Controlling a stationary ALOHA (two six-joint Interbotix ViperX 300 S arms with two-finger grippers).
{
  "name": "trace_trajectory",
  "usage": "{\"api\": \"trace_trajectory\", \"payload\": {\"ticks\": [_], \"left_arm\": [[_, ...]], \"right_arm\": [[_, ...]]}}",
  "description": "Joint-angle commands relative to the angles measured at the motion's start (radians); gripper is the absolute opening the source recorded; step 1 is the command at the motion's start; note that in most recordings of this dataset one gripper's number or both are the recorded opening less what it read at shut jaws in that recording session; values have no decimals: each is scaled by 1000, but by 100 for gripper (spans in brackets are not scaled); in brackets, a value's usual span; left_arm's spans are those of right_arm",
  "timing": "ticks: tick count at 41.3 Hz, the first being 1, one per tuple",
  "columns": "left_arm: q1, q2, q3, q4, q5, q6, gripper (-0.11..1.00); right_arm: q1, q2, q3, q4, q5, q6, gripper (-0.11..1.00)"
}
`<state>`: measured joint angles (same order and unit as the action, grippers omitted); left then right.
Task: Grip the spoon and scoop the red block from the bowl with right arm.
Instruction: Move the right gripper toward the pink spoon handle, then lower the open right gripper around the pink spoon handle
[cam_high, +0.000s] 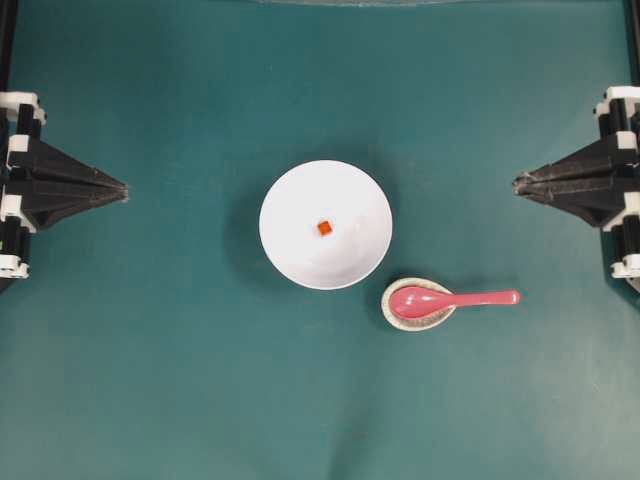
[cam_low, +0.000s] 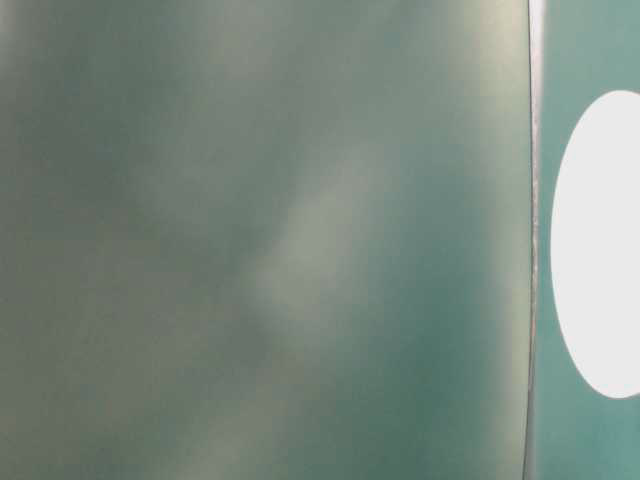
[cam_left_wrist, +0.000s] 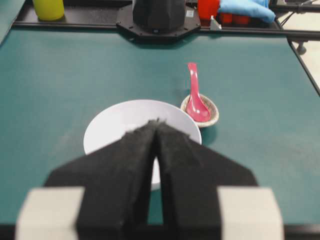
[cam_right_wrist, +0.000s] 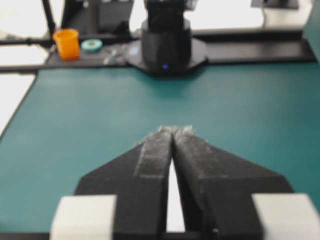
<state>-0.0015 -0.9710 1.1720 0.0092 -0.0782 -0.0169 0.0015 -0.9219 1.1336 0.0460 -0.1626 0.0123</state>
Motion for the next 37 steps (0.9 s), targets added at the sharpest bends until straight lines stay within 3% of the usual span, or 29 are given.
{"api": "trace_trajectory", "payload": {"ticks": [1,7,14,27,37], "left_arm": [[-2,3,-29,3,0,0,0],[-2,3,-29,3,6,0,0],[0,3,-29,3,11,0,0],[0,11,-26,3,11,-2,0],[-2,11,-28,3,11,0,0]], "right_arm": [[3,5,-34,11,20,2,18],[3,5,-43,49,75,2,35],[3,5,-44,94,112,2,46],[11,54,-32,132,143,2,47],[71,164,3,143,114,2,47]]}}
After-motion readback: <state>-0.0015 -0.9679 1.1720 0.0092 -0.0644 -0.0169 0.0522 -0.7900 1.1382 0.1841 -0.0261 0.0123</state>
